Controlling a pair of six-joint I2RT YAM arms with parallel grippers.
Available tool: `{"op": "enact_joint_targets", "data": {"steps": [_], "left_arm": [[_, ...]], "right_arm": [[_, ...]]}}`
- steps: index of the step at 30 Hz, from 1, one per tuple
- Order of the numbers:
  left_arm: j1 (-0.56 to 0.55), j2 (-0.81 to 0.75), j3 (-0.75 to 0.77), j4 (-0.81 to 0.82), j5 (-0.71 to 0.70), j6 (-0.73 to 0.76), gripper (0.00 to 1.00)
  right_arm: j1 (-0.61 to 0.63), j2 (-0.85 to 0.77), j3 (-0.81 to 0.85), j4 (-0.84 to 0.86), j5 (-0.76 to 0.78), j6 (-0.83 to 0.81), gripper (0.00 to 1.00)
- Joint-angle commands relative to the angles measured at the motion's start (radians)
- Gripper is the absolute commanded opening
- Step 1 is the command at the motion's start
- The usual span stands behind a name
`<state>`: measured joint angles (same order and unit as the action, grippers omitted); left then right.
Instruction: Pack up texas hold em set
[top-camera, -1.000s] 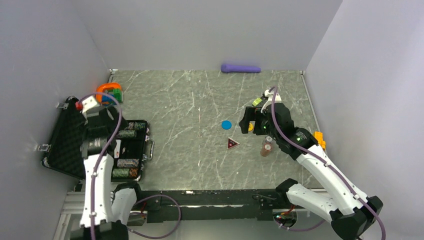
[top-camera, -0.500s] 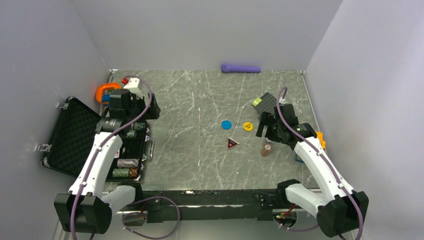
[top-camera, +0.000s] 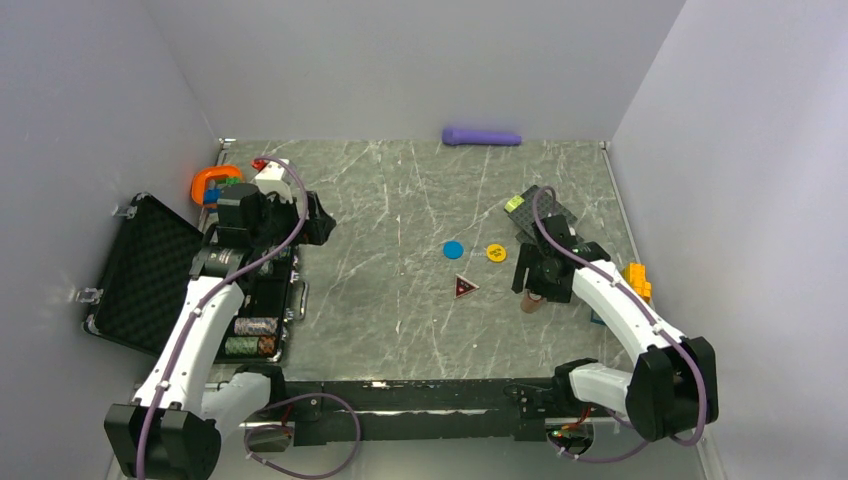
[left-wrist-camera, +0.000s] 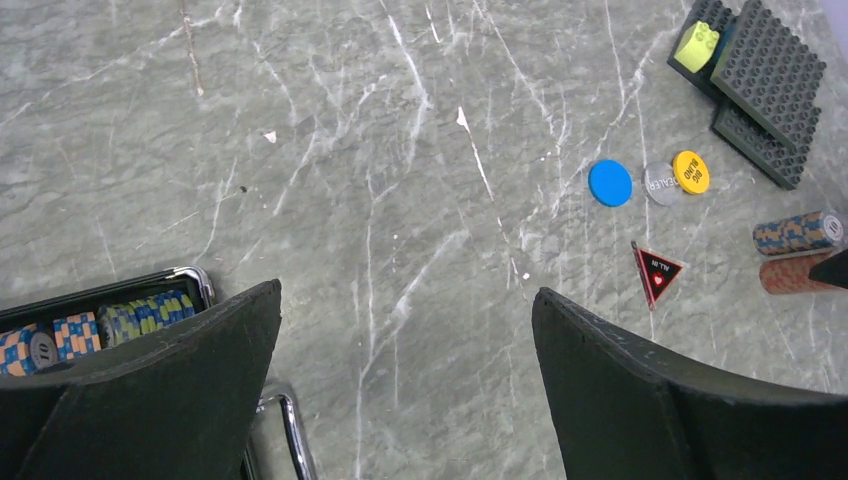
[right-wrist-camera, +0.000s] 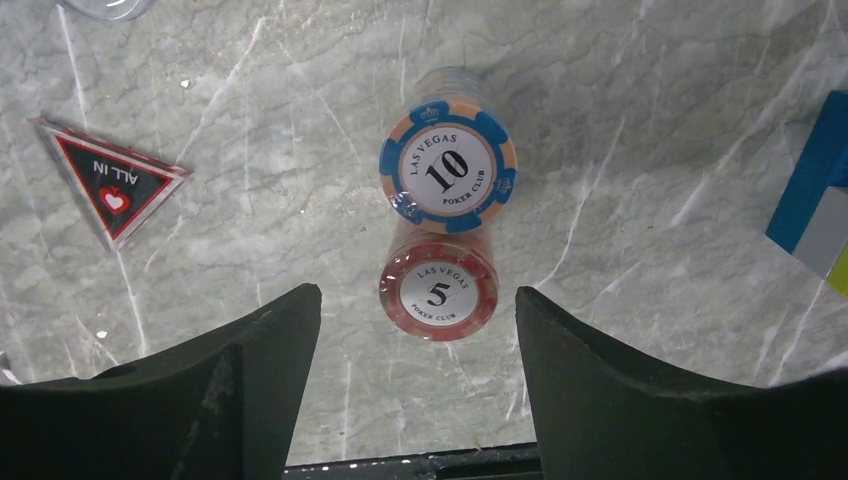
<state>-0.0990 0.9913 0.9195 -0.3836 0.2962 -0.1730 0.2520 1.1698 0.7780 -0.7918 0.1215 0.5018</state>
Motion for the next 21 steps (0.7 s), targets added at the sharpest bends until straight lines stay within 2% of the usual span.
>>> {"op": "enact_joint_targets", "data": {"steps": [1, 11, 16, 19, 21], "left_arm": [[-0.007, -0.012, -0.005, 0.041, 0.045, 0.004, 0.99], [-0.007, -0.011, -0.007, 0.039, 0.039, 0.01, 0.99], [-0.007, -0.008, -0.008, 0.055, 0.085, 0.001, 0.99], [-0.008, -0.006, -0.01, 0.065, 0.108, -0.005, 0.99], [-0.008, -0.005, -0.01, 0.067, 0.118, -0.003, 0.99]], "right_arm": [[-0.004, 0.013, 0.005, 0.035, 0.035, 0.003, 0.75], [-0.003, 0.049, -0.008, 0.062, 0.02, -0.003, 0.58], [-0.004, 0.058, -0.012, 0.068, 0.016, -0.007, 0.47], [-0.003, 0.066, -0.013, 0.072, 0.003, -0.013, 0.39], [-0.004, 0.067, -0.008, 0.068, -0.007, -0.019, 0.28]]}}
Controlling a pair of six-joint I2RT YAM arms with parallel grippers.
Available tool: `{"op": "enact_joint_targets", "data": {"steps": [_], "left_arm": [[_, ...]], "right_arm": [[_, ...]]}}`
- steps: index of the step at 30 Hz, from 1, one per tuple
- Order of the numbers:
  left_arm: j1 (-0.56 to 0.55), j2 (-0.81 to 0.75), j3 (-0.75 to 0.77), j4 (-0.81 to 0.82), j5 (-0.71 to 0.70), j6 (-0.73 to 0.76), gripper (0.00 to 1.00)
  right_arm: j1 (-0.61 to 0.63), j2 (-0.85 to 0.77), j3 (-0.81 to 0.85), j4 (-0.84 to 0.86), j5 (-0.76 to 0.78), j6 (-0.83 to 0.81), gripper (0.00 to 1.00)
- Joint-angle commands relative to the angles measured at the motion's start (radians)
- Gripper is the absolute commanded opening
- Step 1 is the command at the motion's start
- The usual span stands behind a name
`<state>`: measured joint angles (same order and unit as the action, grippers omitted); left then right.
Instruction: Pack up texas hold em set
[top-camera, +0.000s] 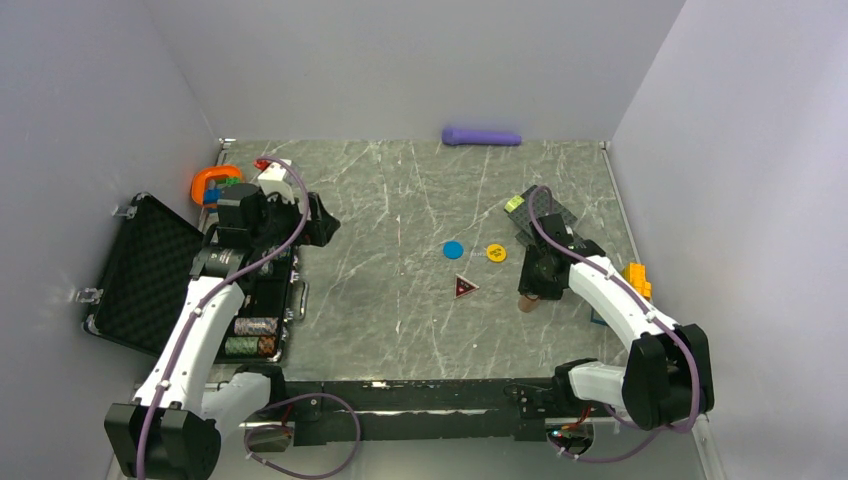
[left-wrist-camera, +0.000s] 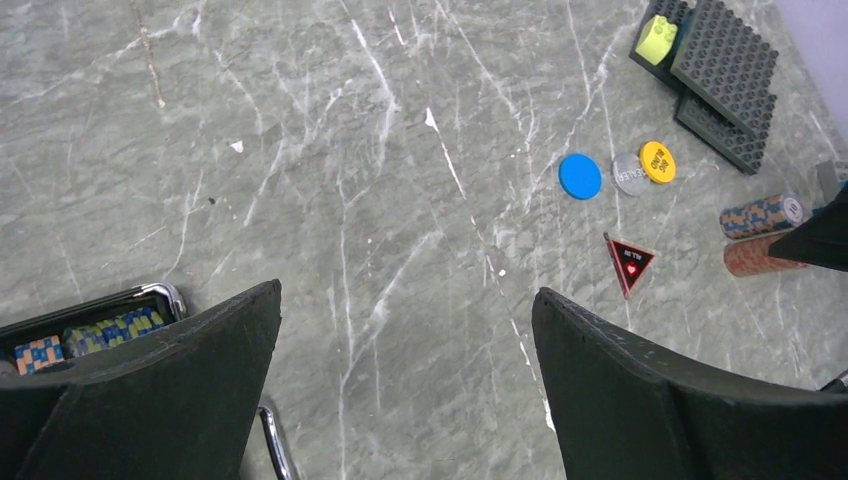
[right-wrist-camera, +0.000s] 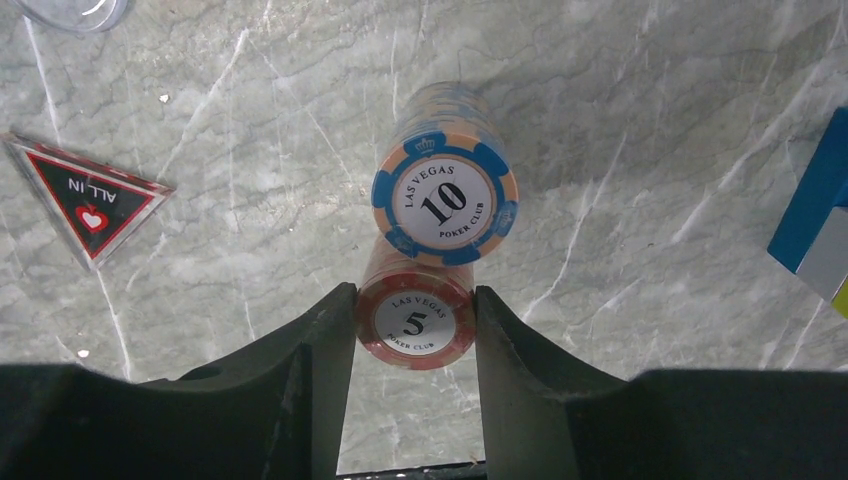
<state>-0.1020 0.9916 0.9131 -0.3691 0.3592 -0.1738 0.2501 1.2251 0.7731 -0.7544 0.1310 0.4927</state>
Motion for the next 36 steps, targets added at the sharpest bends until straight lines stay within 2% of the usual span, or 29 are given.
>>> {"op": "enact_joint_targets", "data": {"steps": [1, 3, 4, 9, 13, 16, 24, 28, 36], "left_arm": [[-0.005, -0.004, -0.005, 0.056, 0.07, -0.001, 0.99], [-0.005, -0.002, -0.012, 0.072, 0.123, 0.005, 0.99], [-0.007, -0.002, -0.017, 0.087, 0.161, 0.009, 0.98], [-0.053, 0.007, -0.036, 0.146, 0.345, 0.041, 0.95], [-0.134, 0.008, -0.052, 0.189, 0.47, 0.072, 0.95], [-0.204, 0.012, -0.069, 0.224, 0.533, 0.086, 0.96], [-0.374, 0.081, -0.06, 0.178, 0.534, 0.16, 0.99], [-0.431, 0.108, -0.057, 0.168, 0.535, 0.2, 0.99], [-0.513, 0.159, -0.033, 0.123, 0.479, 0.239, 0.96]], "right_arm": [[-0.002, 0.011, 0.004, 0.026, -0.026, -0.015, 0.21], [-0.002, 0.005, 0.029, 0.007, -0.054, -0.032, 0.05], [0.0, -0.002, 0.05, -0.008, -0.067, -0.042, 0.0], [0.004, -0.055, 0.18, -0.087, -0.201, -0.091, 0.0], [0.027, -0.053, 0.263, -0.084, -0.418, -0.091, 0.0], [0.09, -0.026, 0.297, -0.025, -0.571, -0.055, 0.0], [0.306, 0.095, 0.408, 0.104, -0.789, 0.021, 0.0], [0.347, 0.122, 0.421, 0.188, -0.887, 0.061, 0.0], [0.404, 0.152, 0.437, 0.221, -0.93, 0.079, 0.0]]}}
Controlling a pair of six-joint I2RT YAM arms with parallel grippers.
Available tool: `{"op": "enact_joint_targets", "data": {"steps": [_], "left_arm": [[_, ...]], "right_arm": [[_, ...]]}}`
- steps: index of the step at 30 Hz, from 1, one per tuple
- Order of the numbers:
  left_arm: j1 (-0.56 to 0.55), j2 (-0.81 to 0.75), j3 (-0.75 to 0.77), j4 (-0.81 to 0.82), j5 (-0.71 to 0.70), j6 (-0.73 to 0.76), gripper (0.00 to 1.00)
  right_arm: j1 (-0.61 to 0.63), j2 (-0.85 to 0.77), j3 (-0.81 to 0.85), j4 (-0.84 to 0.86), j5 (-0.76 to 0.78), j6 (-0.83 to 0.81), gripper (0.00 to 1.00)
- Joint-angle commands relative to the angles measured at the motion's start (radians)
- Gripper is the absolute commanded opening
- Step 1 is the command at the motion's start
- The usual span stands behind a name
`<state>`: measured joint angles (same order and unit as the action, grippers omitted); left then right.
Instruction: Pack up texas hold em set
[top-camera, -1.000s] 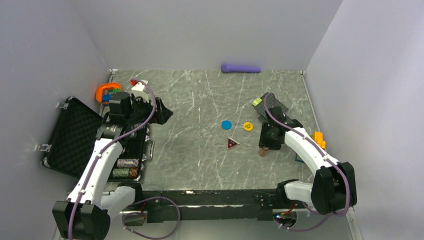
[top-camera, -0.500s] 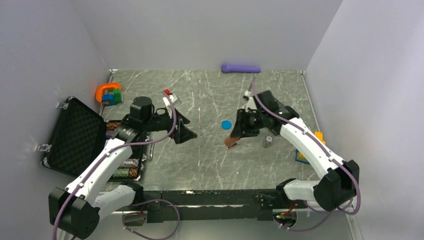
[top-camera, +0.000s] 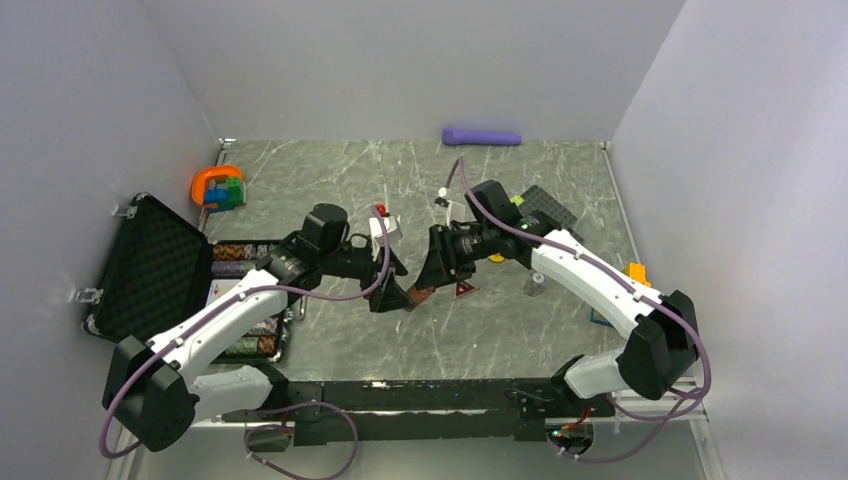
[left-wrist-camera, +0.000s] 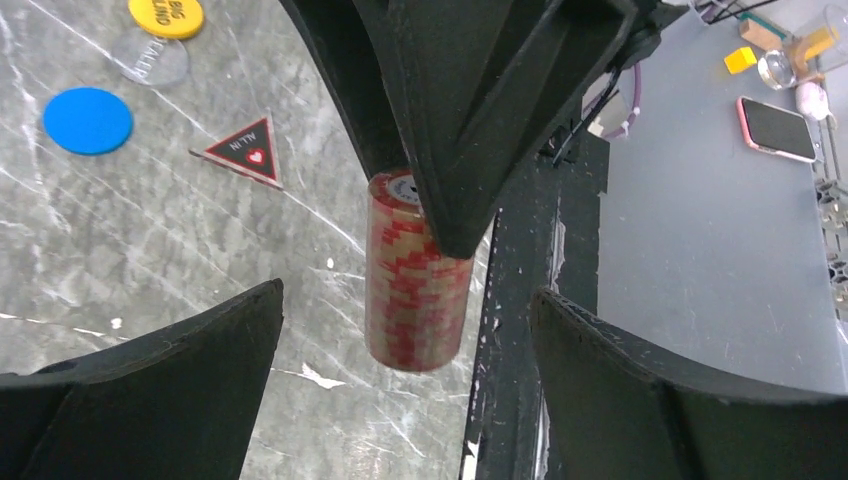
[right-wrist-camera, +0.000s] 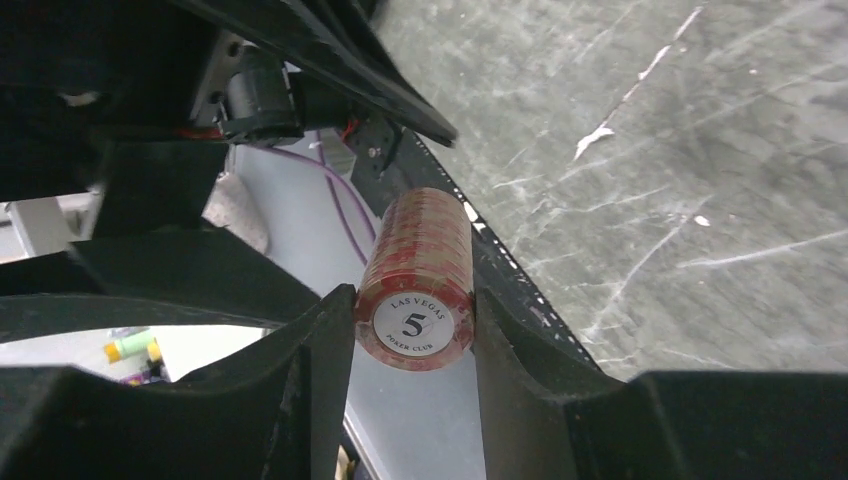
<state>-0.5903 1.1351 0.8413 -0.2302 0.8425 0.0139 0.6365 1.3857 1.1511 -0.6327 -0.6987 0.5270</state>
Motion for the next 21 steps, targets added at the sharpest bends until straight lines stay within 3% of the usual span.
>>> {"op": "enact_joint_targets", "data": {"steps": [1, 11, 16, 18, 21], "left_arm": [[-0.03, 0.02, 0.04, -0.016, -0.005, 0.051, 0.95], [-0.049, 0.047, 0.049, -0.005, -0.013, 0.043, 0.83], [-0.054, 0.066, 0.057, -0.003, -0.009, 0.034, 0.71], [-0.057, 0.07, 0.06, -0.002, -0.007, 0.032, 0.63], [-0.062, 0.074, 0.061, 0.005, 0.002, 0.027, 0.39]], "right_arm": [[0.022, -0.009, 0.059, 0.104, -0.1, 0.048, 0.0], [0.034, -0.016, 0.051, 0.16, -0.128, 0.074, 0.0], [0.035, -0.017, 0.049, 0.162, -0.129, 0.074, 0.0], [0.035, -0.017, 0.048, 0.161, -0.129, 0.073, 0.0], [0.035, -0.014, 0.046, 0.156, -0.12, 0.068, 0.0]]}}
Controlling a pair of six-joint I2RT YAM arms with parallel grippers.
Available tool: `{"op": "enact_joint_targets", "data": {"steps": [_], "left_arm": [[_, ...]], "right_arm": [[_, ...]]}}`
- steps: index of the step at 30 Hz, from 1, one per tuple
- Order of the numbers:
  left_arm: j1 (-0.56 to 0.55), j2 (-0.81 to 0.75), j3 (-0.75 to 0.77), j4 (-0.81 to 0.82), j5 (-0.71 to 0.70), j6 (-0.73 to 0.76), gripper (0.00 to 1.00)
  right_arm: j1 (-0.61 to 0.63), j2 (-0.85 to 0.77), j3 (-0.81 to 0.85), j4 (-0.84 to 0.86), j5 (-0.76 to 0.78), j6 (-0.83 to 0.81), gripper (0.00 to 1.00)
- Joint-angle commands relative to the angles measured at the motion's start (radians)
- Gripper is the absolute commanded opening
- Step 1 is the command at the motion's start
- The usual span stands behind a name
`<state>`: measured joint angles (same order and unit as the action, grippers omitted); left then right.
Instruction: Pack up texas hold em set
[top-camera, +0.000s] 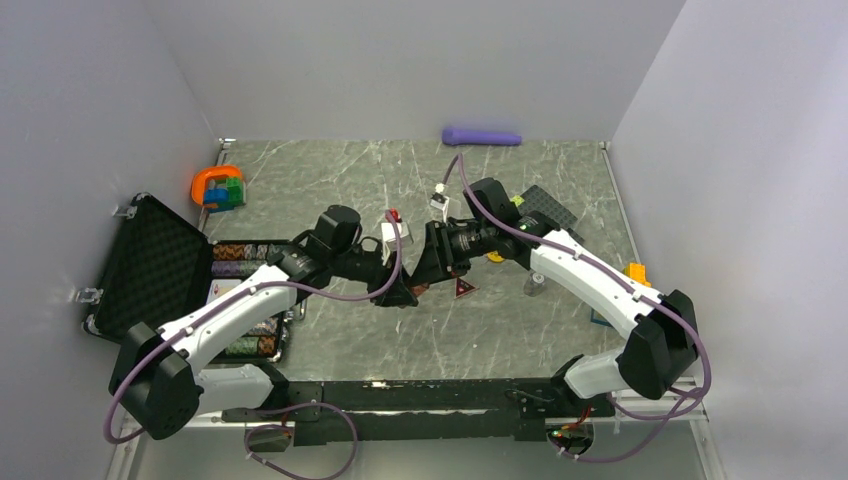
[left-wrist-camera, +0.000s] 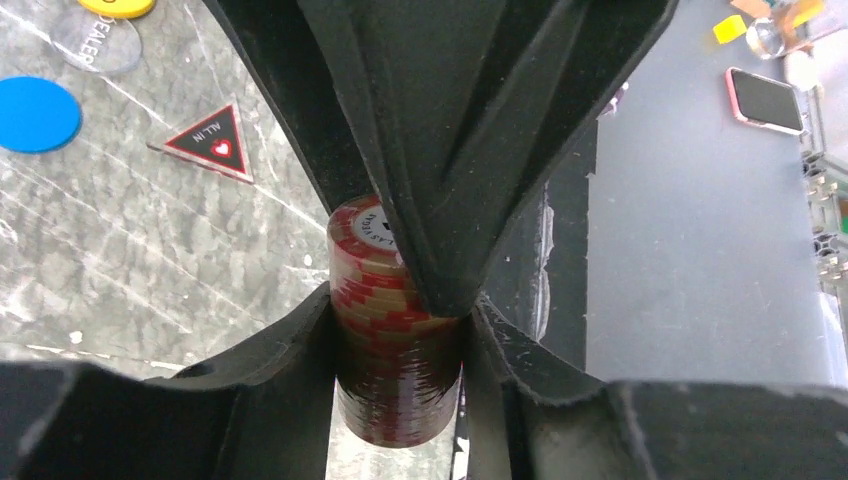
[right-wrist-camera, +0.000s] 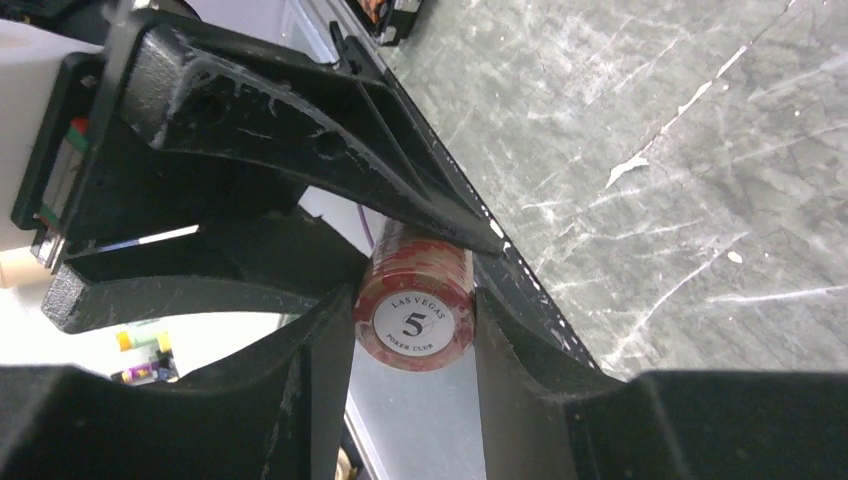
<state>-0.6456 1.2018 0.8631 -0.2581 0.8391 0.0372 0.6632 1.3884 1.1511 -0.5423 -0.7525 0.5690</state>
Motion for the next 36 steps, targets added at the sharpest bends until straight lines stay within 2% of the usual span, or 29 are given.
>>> {"op": "enact_joint_targets", "data": {"steps": [1, 2, 5, 8, 11, 15, 16, 17, 19, 23, 26, 32, 36], "left_arm": [[-0.007, 0.008, 0.039, 0.035, 0.007, 0.003, 0.31], [-0.008, 0.01, 0.039, 0.034, 0.007, 0.003, 0.21], [-0.013, 0.014, 0.042, 0.028, 0.002, 0.006, 0.03], [-0.015, 0.013, 0.043, 0.026, 0.0, 0.009, 0.0], [-0.017, 0.005, 0.039, 0.03, -0.015, 0.007, 0.0], [-0.017, -0.02, 0.029, 0.038, -0.086, 0.001, 0.0], [-0.017, -0.029, 0.026, 0.038, -0.122, -0.001, 0.0], [-0.016, -0.051, 0.014, 0.051, -0.178, -0.01, 0.0], [-0.016, -0.077, -0.004, 0.064, -0.226, -0.025, 0.0], [0.012, -0.122, -0.021, 0.074, -0.371, -0.107, 0.0], [0.096, -0.162, -0.04, 0.09, -0.451, -0.187, 0.0], [0.415, -0.292, -0.122, 0.138, -0.498, -0.418, 0.0], [0.615, -0.361, -0.187, 0.116, -0.568, -0.513, 0.0]], "right_arm": [[0.01, -0.014, 0.044, 0.064, -0.062, 0.027, 0.0], [0.009, -0.013, 0.044, 0.064, -0.059, 0.028, 0.0], [0.009, -0.012, 0.044, 0.07, -0.05, 0.033, 0.0], [0.008, -0.022, 0.048, 0.076, -0.037, 0.034, 0.1], [0.006, -0.03, 0.05, 0.072, -0.016, 0.032, 0.29], [-0.009, -0.056, 0.043, 0.074, 0.027, 0.037, 0.62], [-0.016, -0.068, 0.04, 0.076, 0.042, 0.04, 0.69], [-0.035, -0.099, 0.027, 0.088, 0.077, 0.052, 0.8], [-0.058, -0.137, 0.01, 0.101, 0.112, 0.07, 0.86], [-0.114, -0.2, -0.009, 0.086, 0.179, 0.083, 0.91], [-0.162, -0.241, -0.028, 0.088, 0.202, 0.1, 0.91], [-0.199, -0.273, -0.04, 0.09, 0.221, 0.118, 0.91], [-0.201, -0.264, -0.031, 0.092, 0.216, 0.126, 0.91]]}}
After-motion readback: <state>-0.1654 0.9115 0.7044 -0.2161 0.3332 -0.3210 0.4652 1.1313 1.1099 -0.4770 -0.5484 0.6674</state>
